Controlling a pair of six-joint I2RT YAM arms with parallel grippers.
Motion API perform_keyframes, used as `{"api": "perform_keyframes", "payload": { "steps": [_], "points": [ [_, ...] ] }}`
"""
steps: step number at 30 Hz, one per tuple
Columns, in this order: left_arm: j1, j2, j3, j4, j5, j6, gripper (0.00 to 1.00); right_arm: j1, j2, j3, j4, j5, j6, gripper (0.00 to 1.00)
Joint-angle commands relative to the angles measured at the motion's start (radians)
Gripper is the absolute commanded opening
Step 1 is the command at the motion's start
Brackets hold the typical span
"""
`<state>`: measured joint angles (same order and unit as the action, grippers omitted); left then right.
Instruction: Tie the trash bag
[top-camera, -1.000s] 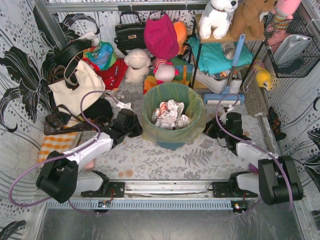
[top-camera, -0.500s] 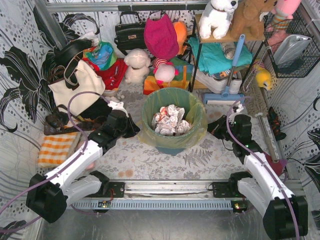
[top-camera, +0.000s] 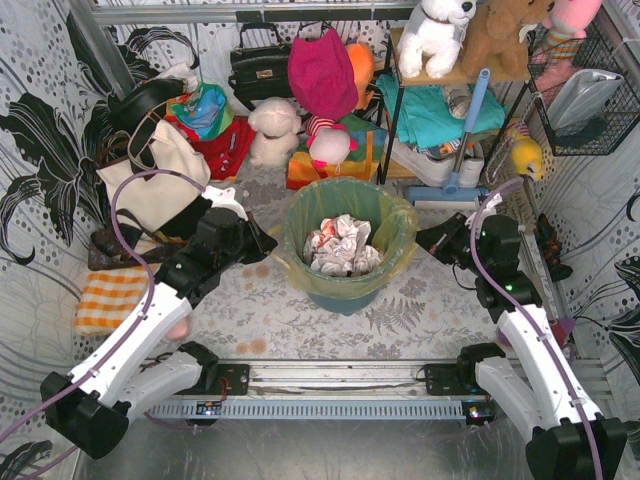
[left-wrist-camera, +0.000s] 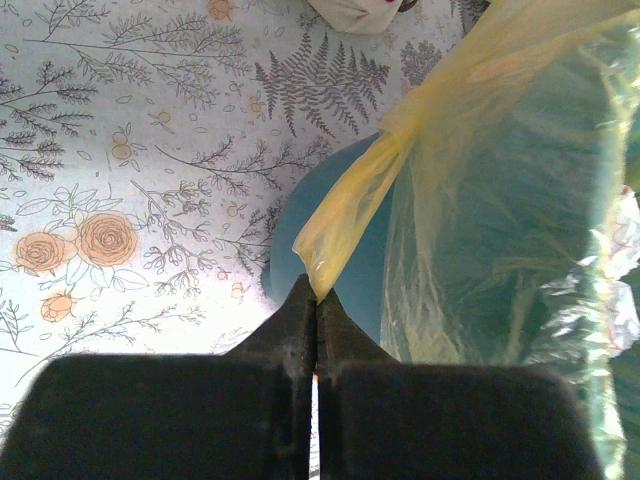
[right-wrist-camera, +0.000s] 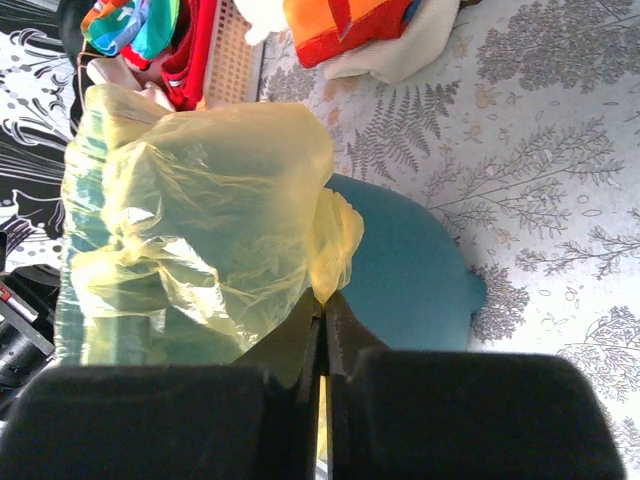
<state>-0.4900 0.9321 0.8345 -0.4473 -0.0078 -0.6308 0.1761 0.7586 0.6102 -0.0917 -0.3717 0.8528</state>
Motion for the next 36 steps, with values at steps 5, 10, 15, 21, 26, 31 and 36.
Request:
{"api": "perform_keyframes", "payload": {
  "steps": [5,10,15,21,26,31,36],
  "points": [
    [0.006,-0.043,0.123,-0.02,-0.004,0.023,0.0,-0.003,0.033,0.19,-0.09,-0.068,-0.051,0.0],
    [0.005,-0.06,0.167,-0.02,-0.006,0.029,0.0,-0.003,0.039,0.247,-0.11,-0.076,-0.052,0.0],
    [0.006,-0.049,0.234,-0.059,0.015,0.036,0.0,-0.003,0.055,0.329,-0.145,-0.09,-0.068,0.0],
    [0.005,-0.05,0.28,-0.049,0.041,0.044,0.0,-0.004,0.086,0.385,-0.128,-0.125,-0.044,0.0],
    [0.005,-0.027,0.32,-0.038,0.053,0.05,0.0,-0.003,0.116,0.392,-0.047,-0.171,0.002,0.0],
    [0.005,0.013,0.37,-0.019,0.045,0.071,0.0,-0.004,0.175,0.42,0.035,-0.198,0.023,0.0],
    [0.005,0.072,0.41,0.01,0.045,0.078,0.0,-0.003,0.252,0.458,0.085,-0.239,0.043,0.0]
  ]
}}
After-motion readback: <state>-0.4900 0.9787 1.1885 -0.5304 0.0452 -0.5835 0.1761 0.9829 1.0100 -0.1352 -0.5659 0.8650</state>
